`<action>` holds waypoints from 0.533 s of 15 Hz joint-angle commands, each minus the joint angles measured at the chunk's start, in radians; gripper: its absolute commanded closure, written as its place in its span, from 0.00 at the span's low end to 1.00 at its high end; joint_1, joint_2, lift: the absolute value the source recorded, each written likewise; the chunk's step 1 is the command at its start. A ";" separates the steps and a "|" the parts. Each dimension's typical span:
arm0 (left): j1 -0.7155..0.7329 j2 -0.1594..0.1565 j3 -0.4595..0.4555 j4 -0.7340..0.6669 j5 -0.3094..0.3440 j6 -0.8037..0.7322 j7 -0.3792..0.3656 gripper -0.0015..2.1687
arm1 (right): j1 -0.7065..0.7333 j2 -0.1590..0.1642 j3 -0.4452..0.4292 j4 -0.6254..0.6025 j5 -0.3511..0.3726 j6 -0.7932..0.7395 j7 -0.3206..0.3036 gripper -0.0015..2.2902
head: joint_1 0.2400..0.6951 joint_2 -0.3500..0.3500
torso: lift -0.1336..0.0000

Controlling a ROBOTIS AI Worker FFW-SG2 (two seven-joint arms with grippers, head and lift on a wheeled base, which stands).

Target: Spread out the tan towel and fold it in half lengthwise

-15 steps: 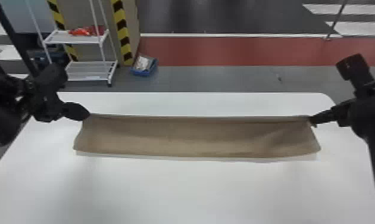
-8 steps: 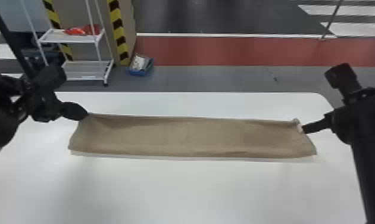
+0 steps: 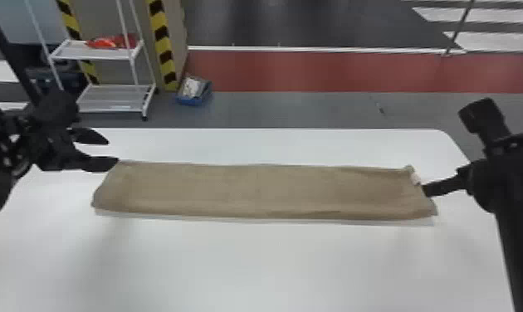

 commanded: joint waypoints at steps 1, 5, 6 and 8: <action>0.024 0.002 0.024 -0.037 0.014 0.005 0.000 0.03 | 0.009 -0.003 -0.015 -0.022 -0.012 0.006 0.000 0.04 | 1.00 0.47 | 0.07; 0.055 0.013 0.067 -0.062 0.031 0.014 -0.009 0.04 | 0.014 -0.008 -0.035 -0.025 -0.023 0.009 -0.002 0.04 | 1.00 0.47 | 0.07; 0.061 0.013 0.070 -0.063 0.034 0.017 -0.010 0.04 | 0.014 -0.008 -0.042 -0.025 -0.026 0.009 -0.003 0.04 | 1.00 0.47 | 0.07; 0.068 0.014 0.075 -0.063 0.039 0.017 -0.009 0.04 | 0.014 -0.008 -0.052 -0.025 -0.037 0.031 -0.023 0.04 | 1.00 0.47 | 0.07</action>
